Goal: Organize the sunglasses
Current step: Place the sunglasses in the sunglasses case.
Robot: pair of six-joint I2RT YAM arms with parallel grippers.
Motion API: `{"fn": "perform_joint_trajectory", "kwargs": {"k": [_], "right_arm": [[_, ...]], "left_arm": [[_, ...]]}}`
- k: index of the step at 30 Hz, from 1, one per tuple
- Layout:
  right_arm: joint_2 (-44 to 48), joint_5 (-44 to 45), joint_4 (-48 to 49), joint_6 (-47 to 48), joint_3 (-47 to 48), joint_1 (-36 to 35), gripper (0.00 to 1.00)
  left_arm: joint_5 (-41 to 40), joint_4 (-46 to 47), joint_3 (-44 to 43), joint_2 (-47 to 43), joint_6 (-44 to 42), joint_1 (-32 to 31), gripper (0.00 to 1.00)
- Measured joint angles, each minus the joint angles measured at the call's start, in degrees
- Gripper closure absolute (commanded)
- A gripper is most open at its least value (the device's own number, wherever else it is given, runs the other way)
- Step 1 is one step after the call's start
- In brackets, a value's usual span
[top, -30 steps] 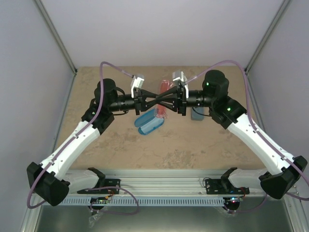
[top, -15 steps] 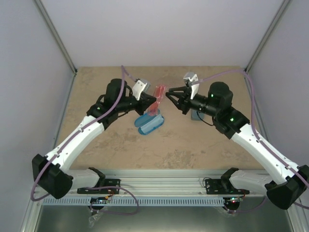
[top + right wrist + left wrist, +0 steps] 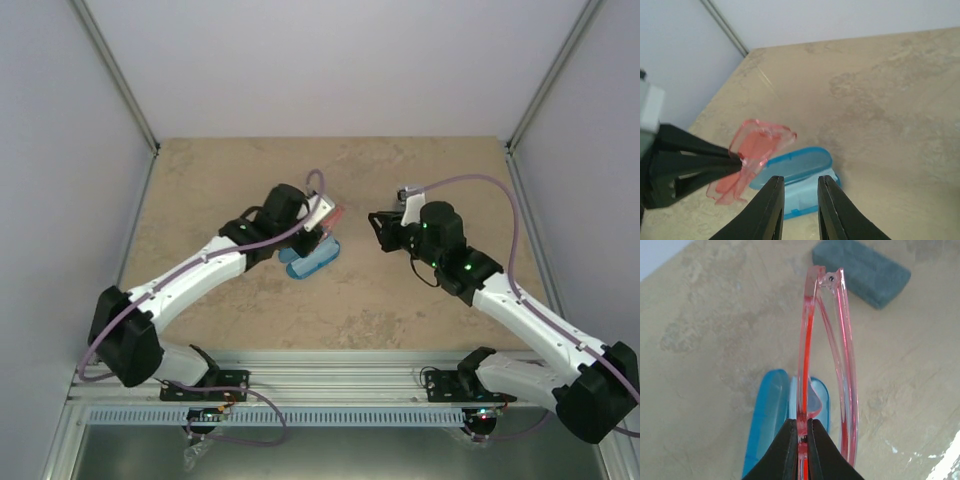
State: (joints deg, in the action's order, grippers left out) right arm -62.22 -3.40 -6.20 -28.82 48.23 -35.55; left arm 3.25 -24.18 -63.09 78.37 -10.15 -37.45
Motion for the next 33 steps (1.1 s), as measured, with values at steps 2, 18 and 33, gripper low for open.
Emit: {"fn": "perform_joint_trajectory", "kwargs": {"k": [2, 18, 33], "right_arm": [[0.6, 0.9, 0.0, -1.1, -1.2, 0.2, 0.81], [2.8, 3.2, 0.3, -4.8, -7.4, 3.4, 0.82], [3.3, 3.0, 1.5, -4.9, -9.6, 6.0, 0.82]], "left_arm": [[-2.8, -0.2, 0.5, 2.0, -0.8, -2.1, 1.0], [-24.0, -0.7, 1.7, 12.4, -3.1, -8.0, 1.0], [-34.3, 0.9, 2.1, 19.5, -4.0, -10.4, 0.96]]}}
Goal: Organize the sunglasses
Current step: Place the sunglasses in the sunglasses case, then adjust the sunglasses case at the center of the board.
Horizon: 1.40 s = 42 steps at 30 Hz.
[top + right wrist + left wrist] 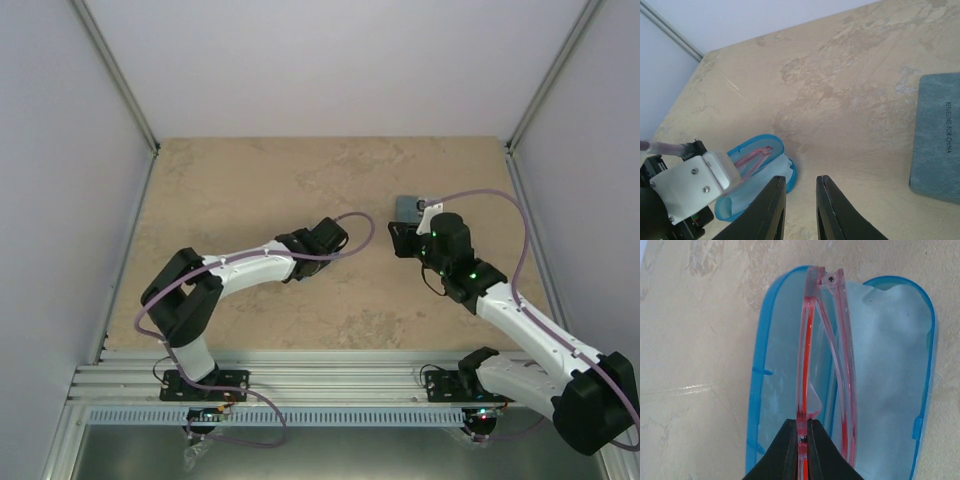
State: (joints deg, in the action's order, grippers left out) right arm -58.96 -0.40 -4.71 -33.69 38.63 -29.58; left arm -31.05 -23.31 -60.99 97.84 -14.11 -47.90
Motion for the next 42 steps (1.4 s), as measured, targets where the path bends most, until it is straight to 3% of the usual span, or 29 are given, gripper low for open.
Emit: {"fn": "perform_joint_trajectory", "kwargs": {"k": [8, 17, 34, 42], "right_arm": [[0.3, -1.3, 0.0, 0.0, -0.2, 0.9, 0.82], [1.2, -2.0, 0.4, 0.0, -1.2, 1.6, 0.82], [1.7, -4.5, 0.6, 0.0, -1.6, 2.1, 0.82], [-3.2, -8.5, 2.1, -0.2, -1.6, 2.1, 0.81]], "left_arm": [[-2.1, 0.1, 0.0, 2.7, 1.0, -1.2, 0.91], [-3.0, 0.2, 0.0, 2.9, 2.3, -1.2, 0.7], [5.3, -1.2, -1.4, -3.1, 5.0, -1.3, 0.48], [8.9, -1.9, -5.2, -6.2, 9.1, 1.5, 0.3]]}}
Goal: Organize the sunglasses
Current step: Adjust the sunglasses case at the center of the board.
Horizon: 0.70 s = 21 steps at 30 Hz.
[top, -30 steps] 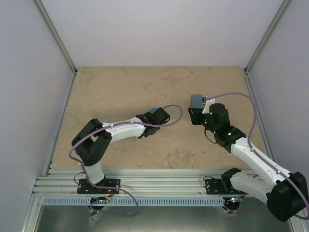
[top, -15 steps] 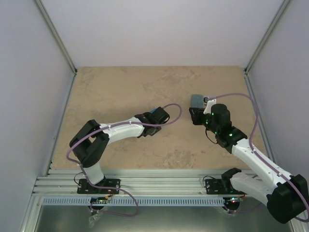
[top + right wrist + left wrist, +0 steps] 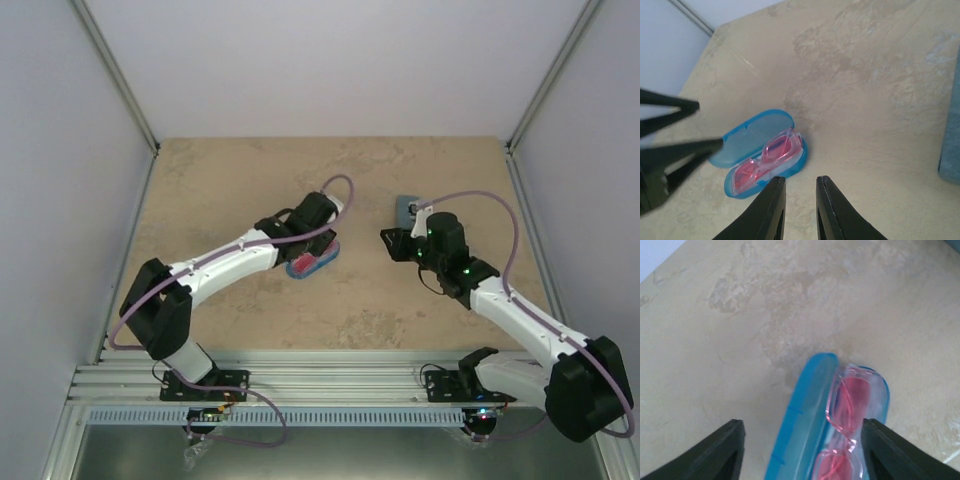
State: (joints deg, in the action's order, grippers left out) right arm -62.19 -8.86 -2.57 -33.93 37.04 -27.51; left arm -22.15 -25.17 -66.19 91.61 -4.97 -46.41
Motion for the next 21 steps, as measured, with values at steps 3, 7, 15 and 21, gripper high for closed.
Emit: {"fn": "perform_joint_trajectory", "kwargs": {"k": [3, 7, 15, 21], "right_arm": [[-3.0, -1.8, 0.4, 0.0, 0.2, 0.0, 0.77], [-9.0, -4.0, 0.3, 0.4, 2.3, -0.7, 0.65], [-20.9, -6.6, 0.4, 1.1, 8.8, -4.9, 0.62], [-25.9, -7.6, 0.4, 0.4, 11.1, -6.2, 0.59]], "left_arm": [[3.9, -0.5, -1.5, -0.3, 3.3, 4.4, 0.24], [11.0, -1.0, -1.9, -0.3, 6.9, 10.4, 0.2], [25.7, -2.0, -1.8, 2.2, 10.9, 17.0, 0.16], [36.9, -2.4, -1.1, 7.6, 11.4, 20.4, 0.15]]}}
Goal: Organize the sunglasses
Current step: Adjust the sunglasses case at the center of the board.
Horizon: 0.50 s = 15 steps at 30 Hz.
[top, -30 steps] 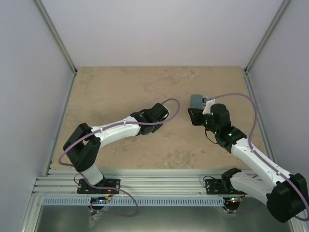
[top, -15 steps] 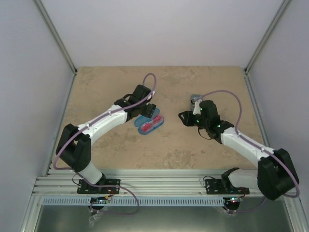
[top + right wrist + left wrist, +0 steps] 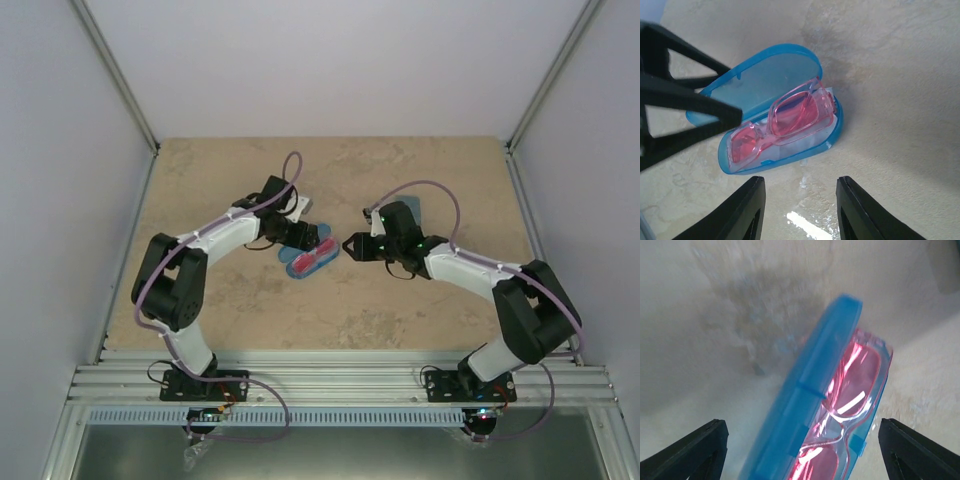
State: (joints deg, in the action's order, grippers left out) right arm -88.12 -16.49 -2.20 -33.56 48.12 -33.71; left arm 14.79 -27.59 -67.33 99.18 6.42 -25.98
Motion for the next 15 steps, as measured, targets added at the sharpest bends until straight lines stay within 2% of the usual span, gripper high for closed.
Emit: {"fn": "perform_joint_trajectory", "kwargs": {"k": [6, 15], "right_arm": [[-2.7, 0.0, -0.1, -1.5, 1.7, -0.2, 0.58], [-11.9, 0.7, -1.8, -2.5, 9.7, -0.2, 0.66]], "left_arm": [[5.1, -1.6, 2.0, 3.2, 0.0, 0.1, 0.17], [10.7, -1.8, 4.3, 2.4, 0.1, 0.1, 0.17]]}}
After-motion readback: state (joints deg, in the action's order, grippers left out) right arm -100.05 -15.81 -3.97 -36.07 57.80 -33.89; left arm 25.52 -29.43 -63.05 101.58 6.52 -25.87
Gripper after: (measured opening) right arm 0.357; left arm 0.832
